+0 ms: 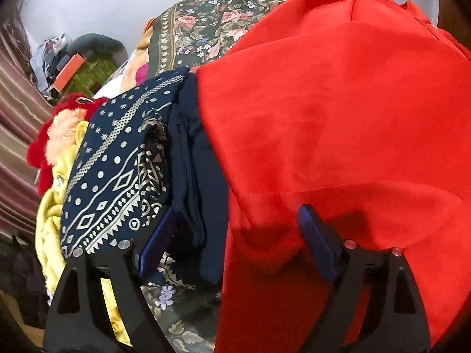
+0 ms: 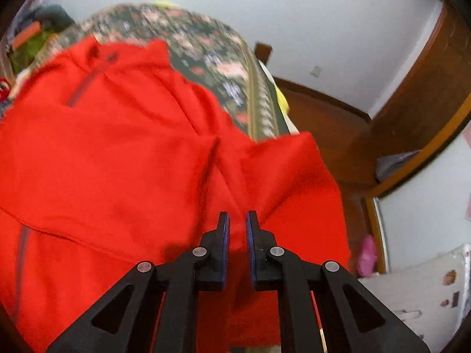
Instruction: Fold large clothes
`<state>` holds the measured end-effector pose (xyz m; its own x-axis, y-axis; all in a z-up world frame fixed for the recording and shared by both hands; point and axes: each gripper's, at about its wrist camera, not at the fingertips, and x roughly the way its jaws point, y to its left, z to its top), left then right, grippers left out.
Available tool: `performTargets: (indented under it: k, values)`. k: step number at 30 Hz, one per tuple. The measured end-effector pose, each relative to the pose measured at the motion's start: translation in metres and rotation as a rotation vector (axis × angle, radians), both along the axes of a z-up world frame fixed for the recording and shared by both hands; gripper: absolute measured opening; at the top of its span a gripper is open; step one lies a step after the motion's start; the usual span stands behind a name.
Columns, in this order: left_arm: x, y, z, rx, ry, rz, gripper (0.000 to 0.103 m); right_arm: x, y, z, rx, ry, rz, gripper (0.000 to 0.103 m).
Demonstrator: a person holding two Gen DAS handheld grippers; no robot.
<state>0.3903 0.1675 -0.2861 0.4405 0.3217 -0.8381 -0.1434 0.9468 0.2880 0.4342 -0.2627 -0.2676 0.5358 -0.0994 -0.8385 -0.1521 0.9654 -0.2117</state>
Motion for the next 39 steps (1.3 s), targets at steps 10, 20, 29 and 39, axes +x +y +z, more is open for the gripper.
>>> performTargets:
  k: [10, 20, 29, 39]
  values:
    - [0.0, 0.0, -0.001, 0.007, 0.006, 0.007, 0.088, -0.007, -0.051, 0.009, 0.065, 0.022, -0.109, 0.103]
    - [-0.018, -0.018, 0.042, -0.049, -0.013, -0.043, 0.087, -0.061, -0.088, 0.071, 0.314, -0.01, -0.131, 0.103]
    - [-0.014, -0.086, 0.095, -0.111, -0.11, -0.167, 0.088, -0.077, -0.145, 0.044, 0.644, 0.07, -0.284, 0.103]
    - [0.029, -0.154, 0.083, -0.193, -0.087, -0.267, 0.088, -0.057, -0.191, -0.042, 0.892, 0.178, -0.475, 0.087]
